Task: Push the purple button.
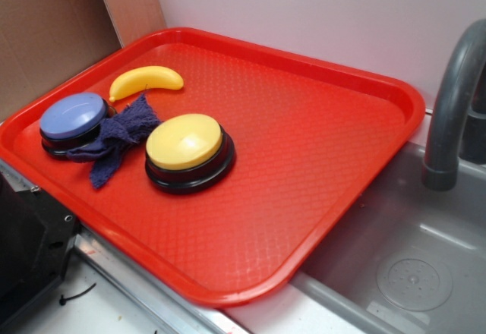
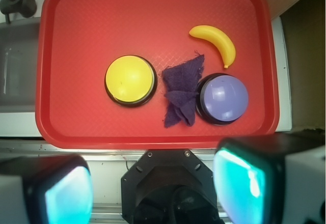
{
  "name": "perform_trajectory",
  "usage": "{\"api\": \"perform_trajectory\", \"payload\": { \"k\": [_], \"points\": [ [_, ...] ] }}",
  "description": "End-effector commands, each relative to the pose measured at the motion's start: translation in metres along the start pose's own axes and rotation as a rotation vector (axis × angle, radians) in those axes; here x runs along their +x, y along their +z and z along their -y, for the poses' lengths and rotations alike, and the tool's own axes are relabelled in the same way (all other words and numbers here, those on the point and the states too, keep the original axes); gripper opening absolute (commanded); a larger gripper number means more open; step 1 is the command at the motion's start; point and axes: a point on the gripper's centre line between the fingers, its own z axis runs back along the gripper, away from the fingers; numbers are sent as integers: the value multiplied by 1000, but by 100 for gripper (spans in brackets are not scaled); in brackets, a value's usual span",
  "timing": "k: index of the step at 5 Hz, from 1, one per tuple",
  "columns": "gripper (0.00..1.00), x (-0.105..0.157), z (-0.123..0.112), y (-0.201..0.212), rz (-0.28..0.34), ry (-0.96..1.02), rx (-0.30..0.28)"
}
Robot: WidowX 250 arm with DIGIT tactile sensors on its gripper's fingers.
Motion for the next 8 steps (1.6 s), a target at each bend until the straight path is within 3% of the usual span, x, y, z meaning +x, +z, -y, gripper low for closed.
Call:
{"api": "perform_trajectory", "payload": {
  "k": [1,2,3,4,5,6,8],
  "points": [
    [100,0,0,0,0,0,0],
    [100,21,-21,-27,-24,133,76],
    [100,52,-47,-61,33,190,45],
    [100,59,-65,-82,31,236,19],
    [100,51,-104,-122,-30,304,25],
    [100,48,-123,-147,-67,308,73],
    [100,45,-121,-166,-25,245,164]
  ]
}}
